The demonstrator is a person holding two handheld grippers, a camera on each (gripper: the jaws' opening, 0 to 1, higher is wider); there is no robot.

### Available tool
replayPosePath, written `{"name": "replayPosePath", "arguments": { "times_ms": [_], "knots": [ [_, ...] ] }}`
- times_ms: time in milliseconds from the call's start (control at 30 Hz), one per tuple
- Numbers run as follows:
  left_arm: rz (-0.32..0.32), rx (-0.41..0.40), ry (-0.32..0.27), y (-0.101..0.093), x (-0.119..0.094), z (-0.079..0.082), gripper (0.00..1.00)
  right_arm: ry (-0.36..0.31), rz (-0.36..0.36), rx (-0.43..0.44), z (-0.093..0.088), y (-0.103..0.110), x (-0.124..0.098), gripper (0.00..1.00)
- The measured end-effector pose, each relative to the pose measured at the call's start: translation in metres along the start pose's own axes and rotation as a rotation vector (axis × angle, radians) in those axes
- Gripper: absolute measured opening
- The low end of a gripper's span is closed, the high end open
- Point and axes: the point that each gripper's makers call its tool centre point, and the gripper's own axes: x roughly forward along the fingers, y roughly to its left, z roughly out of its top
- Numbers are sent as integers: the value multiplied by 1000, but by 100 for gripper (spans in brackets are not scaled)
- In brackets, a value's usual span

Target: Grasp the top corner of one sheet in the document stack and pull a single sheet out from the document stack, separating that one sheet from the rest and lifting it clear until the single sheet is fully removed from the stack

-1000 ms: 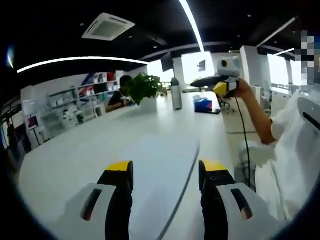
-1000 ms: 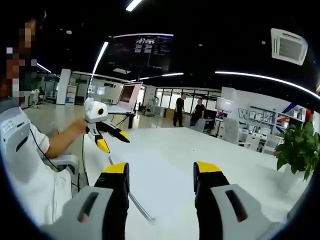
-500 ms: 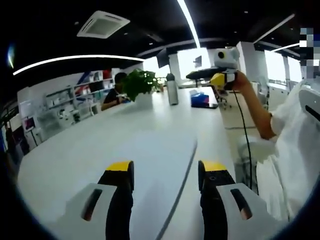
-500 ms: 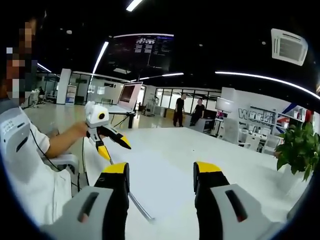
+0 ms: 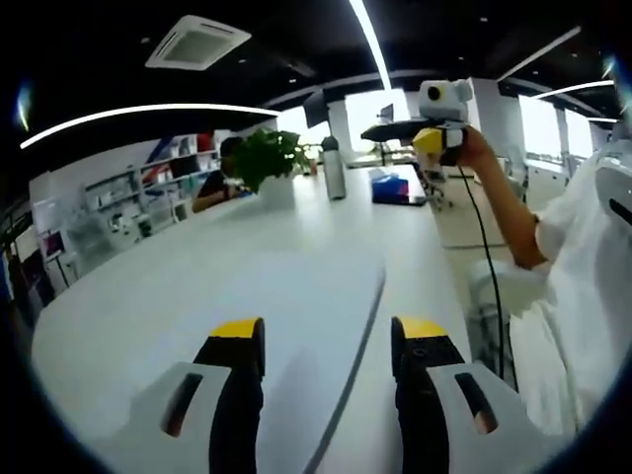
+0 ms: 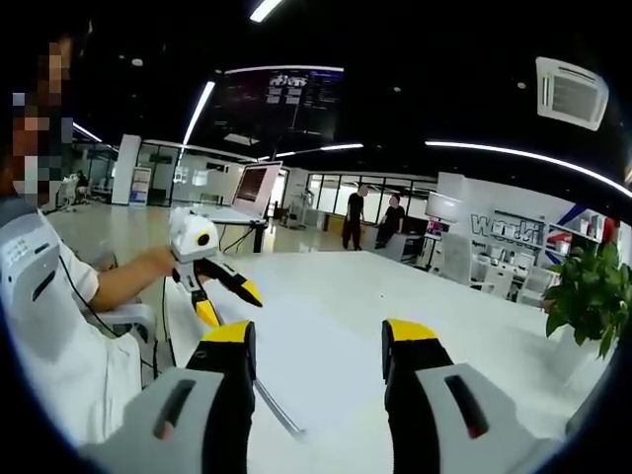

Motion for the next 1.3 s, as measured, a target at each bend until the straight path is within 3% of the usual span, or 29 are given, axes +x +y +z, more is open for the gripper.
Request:
{"name": "replayPosePath", "arguments": {
  "times_ms": [400, 1033, 1300],
  "knots": [
    [-12, 14, 23, -1, 11, -11, 47, 5, 4, -1, -1, 1, 1, 51],
    [-25, 108, 98, -4, 22, -32, 37, 17, 13, -7, -3, 3, 1, 51],
    [-41, 114, 103, -8, 23, -34, 29, 17, 11, -6, -3, 3, 1, 51]
  ]
}}
